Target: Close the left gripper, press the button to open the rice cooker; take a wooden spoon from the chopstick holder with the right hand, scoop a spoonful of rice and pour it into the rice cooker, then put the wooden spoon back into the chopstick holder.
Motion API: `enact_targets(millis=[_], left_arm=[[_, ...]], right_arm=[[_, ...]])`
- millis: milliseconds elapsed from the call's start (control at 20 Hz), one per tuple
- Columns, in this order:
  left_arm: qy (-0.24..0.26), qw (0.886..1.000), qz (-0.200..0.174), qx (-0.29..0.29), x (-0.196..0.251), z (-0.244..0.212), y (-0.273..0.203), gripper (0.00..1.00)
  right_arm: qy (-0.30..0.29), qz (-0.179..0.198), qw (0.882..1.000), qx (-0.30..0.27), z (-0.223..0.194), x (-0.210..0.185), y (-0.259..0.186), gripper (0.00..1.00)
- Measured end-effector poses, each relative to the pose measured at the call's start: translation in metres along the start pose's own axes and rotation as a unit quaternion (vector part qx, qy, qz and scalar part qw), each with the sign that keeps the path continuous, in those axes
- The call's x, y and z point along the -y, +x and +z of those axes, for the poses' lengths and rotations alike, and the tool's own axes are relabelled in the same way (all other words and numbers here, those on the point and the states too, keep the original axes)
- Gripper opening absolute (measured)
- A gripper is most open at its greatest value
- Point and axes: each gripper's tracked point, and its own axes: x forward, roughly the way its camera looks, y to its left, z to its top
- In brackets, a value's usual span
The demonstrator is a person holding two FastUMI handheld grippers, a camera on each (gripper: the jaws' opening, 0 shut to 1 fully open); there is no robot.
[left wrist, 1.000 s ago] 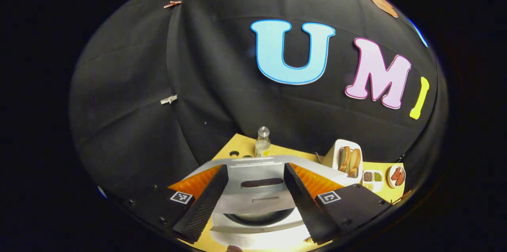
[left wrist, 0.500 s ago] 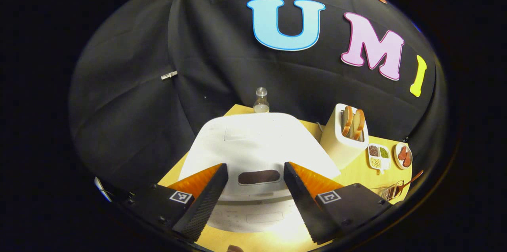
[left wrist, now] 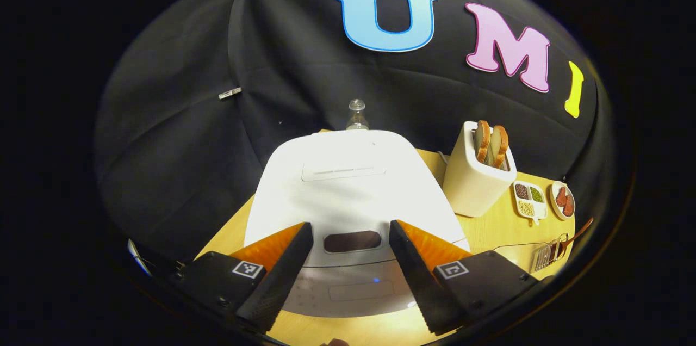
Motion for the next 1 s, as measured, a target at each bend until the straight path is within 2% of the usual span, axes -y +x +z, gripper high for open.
enact_targets(millis=[200,300,450,650,800,950,1000], left_arm=[[0.006,1.0,-0.006,-0.013,0.003,0.004,-0.001,1.0],[0.008,1.0,-0.006,-0.005,0.005,0.007,-0.002,1.0],[0.001,1.0,0.015,0.027,0.004,0.014,-0.022,0.97],[0.028,0.993,-0.006,0.115,0.017,0.042,-0.09,0.96],[0.038,0.983,-0.041,0.173,0.026,0.05,-0.154,0.96],[0.034,0.974,-0.042,0.222,0.014,0.031,-0.218,0.97],[0.032,0.973,-0.054,0.222,0.017,0.017,-0.231,0.97]], right_arm=[[0.005,0.019,1.0,-0.008,-0.008,0.009,0.011,0.98],[0.011,0.028,0.999,-0.015,-0.015,0.013,0.017,0.98],[0.012,0.038,0.999,-0.023,-0.018,0.019,0.026,0.99],[0.001,0.019,1.0,-0.001,0.001,0.032,0.03,0.99],[-0.003,0.0,1.0,0.024,0.025,0.031,0.023,0.98],[0.001,-0.024,0.998,0.054,0.055,0.023,0.001,0.99],[0.008,-0.03,0.997,0.065,0.063,0.018,-0.009,0.99]])
